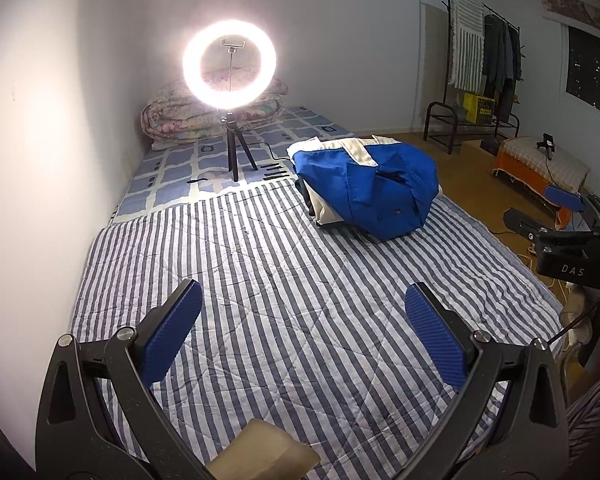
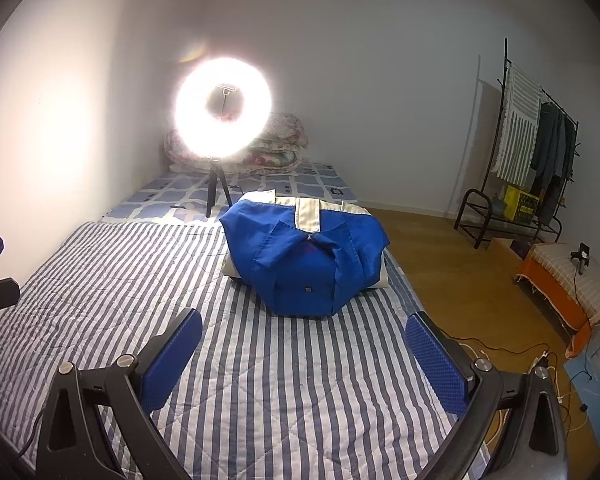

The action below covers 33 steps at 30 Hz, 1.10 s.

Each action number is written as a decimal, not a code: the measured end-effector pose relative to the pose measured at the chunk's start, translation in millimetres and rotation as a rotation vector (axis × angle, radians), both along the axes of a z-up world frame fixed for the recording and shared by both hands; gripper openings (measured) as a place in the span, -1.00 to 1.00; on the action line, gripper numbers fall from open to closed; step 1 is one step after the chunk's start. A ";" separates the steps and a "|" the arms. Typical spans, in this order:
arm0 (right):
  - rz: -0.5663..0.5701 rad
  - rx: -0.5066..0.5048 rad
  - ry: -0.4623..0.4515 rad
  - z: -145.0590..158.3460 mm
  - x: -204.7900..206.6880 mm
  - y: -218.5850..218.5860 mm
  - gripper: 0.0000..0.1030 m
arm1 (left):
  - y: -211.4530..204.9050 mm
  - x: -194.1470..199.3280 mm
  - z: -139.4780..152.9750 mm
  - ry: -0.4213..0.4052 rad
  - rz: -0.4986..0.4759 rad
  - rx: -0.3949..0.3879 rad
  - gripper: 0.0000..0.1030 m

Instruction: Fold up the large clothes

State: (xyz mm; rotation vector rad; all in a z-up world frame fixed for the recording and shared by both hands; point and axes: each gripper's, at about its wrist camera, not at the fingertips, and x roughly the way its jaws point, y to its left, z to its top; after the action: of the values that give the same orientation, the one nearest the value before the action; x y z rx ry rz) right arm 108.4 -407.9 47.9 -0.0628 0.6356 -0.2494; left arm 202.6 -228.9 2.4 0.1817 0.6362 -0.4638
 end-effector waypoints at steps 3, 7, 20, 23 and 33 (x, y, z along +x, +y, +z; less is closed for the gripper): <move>0.004 -0.004 0.003 -1.2 0.2 1.3 0.99 | -0.8 0.1 0.2 -0.003 -0.001 0.002 1.00; 0.015 -0.018 0.005 -1.5 0.0 3.8 0.99 | -2.3 -0.6 1.2 -0.008 -0.005 0.003 1.00; 0.018 -0.019 0.008 -1.1 0.7 2.1 0.99 | -3.1 0.4 4.2 -0.014 -0.013 0.007 1.00; 0.018 -0.023 0.012 -1.9 0.5 3.2 0.99 | -3.0 -0.3 4.5 -0.020 -0.010 0.011 1.00; 0.018 -0.032 0.019 -3.1 -0.9 5.4 0.99 | -2.2 -3.4 4.1 -0.026 -0.010 0.014 1.00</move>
State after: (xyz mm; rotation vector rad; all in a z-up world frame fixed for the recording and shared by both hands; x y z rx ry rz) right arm 107.5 -402.5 44.8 -0.1014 0.6496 -0.2417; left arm 199.2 -231.1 6.4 0.2038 0.6132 -0.4656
